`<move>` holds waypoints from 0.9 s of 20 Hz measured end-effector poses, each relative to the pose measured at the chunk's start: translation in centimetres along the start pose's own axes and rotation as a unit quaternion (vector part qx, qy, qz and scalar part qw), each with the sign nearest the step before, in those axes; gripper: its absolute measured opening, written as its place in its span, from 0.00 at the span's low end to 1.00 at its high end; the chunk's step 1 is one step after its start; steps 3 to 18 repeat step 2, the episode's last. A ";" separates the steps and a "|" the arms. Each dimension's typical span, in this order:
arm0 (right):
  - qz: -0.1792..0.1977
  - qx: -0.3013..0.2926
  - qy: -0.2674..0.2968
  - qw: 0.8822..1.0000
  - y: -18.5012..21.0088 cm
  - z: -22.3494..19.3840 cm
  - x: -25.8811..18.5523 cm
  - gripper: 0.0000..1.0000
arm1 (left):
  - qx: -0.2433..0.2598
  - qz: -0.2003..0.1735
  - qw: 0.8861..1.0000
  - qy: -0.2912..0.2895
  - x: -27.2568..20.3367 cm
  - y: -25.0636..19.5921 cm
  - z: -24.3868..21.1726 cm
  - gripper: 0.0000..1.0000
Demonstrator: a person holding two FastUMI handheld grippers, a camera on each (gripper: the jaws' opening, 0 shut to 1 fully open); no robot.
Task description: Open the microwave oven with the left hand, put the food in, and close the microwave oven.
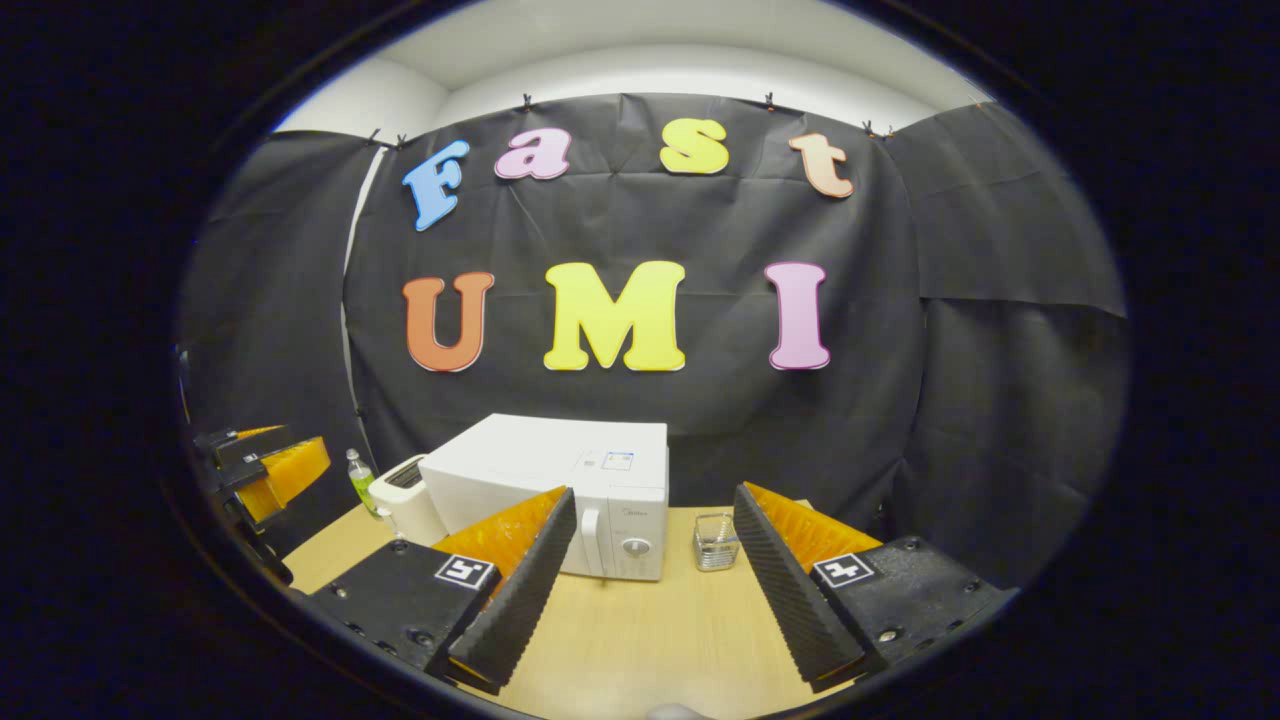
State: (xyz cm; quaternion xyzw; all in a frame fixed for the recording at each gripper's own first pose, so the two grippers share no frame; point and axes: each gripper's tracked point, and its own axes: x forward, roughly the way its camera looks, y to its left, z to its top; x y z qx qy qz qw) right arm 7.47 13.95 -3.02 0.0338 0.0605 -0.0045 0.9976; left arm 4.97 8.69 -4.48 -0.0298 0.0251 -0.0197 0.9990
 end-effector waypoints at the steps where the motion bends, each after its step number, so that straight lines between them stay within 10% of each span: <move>1: -0.001 0.000 -0.002 1.000 -0.3 0.1 0.0 0.92 | 0.002 -0.001 1.000 -0.002 0.1 -0.2 0.2 0.94; 18: -0.003 0.000 -0.003 1.000 -0.5 0.2 0.0 0.92 | 0.004 0.000 1.000 0.000 0.1 -0.3 0.3 0.94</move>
